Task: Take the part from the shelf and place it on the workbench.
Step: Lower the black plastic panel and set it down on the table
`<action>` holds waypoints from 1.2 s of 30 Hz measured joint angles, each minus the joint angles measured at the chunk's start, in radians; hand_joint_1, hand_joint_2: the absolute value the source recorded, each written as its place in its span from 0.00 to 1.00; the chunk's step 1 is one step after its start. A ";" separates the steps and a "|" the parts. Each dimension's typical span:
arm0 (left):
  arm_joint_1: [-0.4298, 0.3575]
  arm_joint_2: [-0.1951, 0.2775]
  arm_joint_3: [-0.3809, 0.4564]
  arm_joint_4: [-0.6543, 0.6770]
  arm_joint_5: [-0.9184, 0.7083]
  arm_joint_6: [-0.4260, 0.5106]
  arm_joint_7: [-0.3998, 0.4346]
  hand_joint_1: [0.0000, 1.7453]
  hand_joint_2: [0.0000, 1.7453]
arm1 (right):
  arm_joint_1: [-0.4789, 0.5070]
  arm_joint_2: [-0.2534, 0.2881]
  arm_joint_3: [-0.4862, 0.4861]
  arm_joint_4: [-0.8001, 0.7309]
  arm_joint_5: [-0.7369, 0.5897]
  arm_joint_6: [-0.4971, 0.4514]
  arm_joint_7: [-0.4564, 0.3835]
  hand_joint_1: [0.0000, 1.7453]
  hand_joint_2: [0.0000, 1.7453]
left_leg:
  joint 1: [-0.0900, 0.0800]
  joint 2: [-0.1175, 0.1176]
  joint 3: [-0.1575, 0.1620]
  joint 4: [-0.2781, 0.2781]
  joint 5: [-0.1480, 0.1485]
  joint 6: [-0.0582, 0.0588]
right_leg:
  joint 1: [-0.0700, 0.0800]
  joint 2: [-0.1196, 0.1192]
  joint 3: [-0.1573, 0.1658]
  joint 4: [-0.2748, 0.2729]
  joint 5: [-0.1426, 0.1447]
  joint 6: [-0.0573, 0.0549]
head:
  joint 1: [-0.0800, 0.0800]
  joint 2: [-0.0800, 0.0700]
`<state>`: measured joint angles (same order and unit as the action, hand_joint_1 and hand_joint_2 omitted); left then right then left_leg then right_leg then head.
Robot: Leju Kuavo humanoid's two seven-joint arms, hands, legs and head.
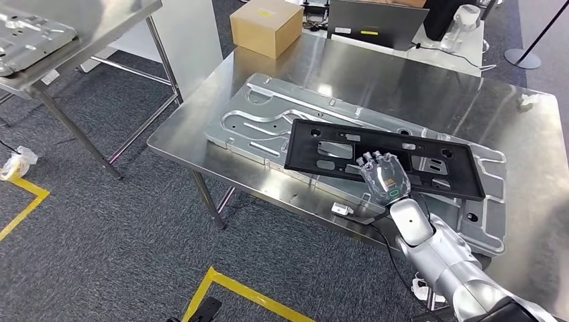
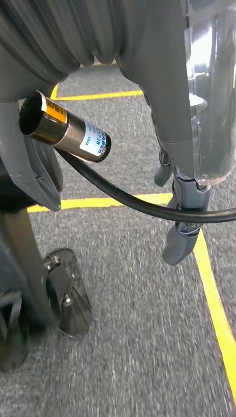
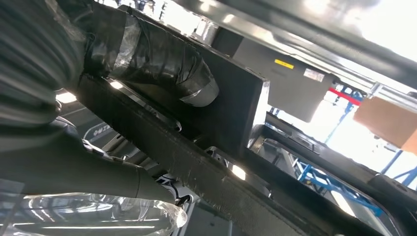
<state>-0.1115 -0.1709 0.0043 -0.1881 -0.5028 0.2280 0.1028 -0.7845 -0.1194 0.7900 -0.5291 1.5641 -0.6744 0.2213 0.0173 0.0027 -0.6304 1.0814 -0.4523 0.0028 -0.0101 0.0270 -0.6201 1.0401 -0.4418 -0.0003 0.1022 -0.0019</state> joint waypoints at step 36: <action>0.005 0.003 0.021 0.000 0.009 0.001 0.025 0.00 1.00 | 0.012 0.020 0.000 0.019 0.000 0.004 0.005 1.00 1.00 | 0.039 0.007 0.053 -0.033 -0.041 -0.044 | -0.036 -0.020 -0.020 0.020 -0.005 0.024 | -0.004 0.000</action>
<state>-0.1066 -0.1683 0.0250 -0.1881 -0.4941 0.2293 0.1281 -0.7728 -0.0992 0.7900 -0.5100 1.5640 -0.6701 0.2263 0.0563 0.0095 -0.5774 1.0485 -0.4932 -0.0414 -0.0463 0.0073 -0.6405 1.0600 -0.4465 0.0234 0.0983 -0.0019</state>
